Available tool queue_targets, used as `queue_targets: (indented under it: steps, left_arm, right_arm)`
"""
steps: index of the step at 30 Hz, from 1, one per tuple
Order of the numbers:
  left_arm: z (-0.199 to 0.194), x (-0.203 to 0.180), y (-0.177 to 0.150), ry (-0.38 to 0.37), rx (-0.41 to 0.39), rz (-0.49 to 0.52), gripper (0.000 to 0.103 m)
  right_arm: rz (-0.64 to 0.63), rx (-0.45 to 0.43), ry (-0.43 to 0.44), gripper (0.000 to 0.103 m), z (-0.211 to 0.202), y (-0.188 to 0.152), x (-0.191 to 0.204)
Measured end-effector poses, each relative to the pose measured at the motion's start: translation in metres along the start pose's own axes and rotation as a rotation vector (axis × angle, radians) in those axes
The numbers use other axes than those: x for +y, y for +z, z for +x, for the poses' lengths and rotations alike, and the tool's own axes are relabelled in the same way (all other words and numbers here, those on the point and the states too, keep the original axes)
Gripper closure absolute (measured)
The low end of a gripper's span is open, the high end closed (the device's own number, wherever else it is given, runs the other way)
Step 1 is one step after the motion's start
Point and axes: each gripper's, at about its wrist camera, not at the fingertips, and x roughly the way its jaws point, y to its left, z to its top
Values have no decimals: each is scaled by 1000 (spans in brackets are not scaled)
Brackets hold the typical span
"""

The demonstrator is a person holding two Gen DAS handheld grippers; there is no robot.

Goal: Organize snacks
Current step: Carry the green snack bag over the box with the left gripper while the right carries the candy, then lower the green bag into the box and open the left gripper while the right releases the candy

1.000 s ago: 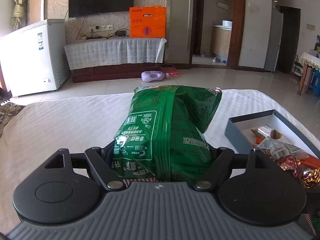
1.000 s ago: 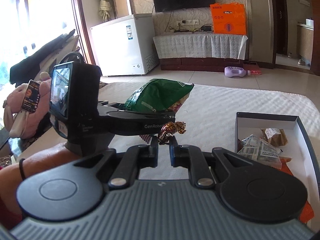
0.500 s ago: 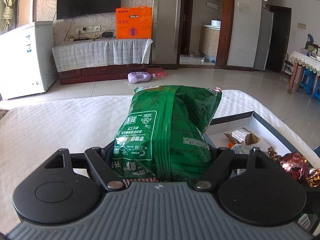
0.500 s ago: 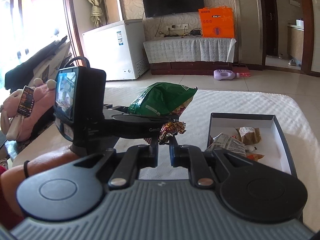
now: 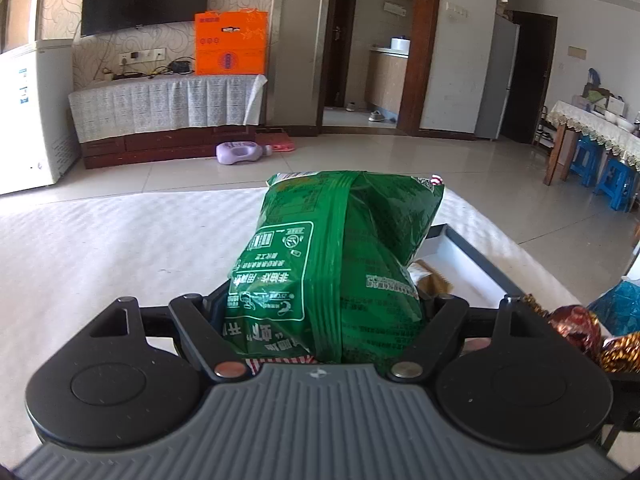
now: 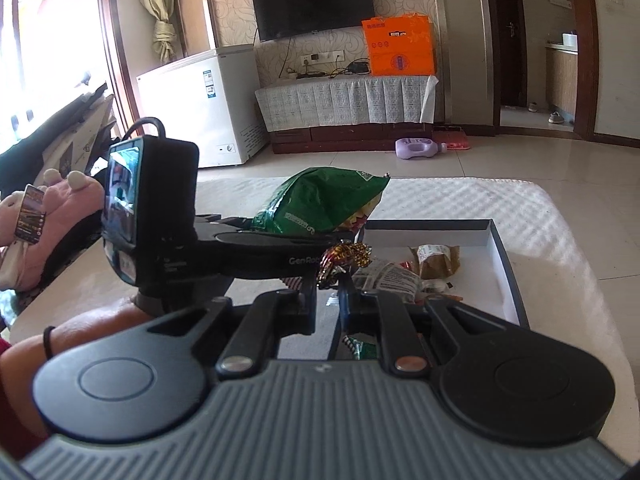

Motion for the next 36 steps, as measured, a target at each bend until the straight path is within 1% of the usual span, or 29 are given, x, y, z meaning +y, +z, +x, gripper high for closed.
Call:
queue_targets:
  steps: [11,15,18,23,30,36]
  left_arm:
    - [39,-56,-1,-78,22,29,20]
    - [51,-73,-3,-74,14,56,20]
    - [56,-80,-4,-67,11,75,17]
    - [58,-84,-8,-57,10,95,9]
    - [52,-76,-9,-62,16,110,7]
    - [44,-61,-9,-93,-12,136,3]
  right_arm:
    - [55,11,-71,90,-7,-7,-41]
    - [71,21,-87,90,-6,-10,-53]
    - [79,26,-93,90,-6,-13,-59]
    - [85,32,-96,90,-7,-13,-58]
    - [88,40,-103,90,-4,-13,-59]
    - [99,44,-110,90,-2,-14,-62]
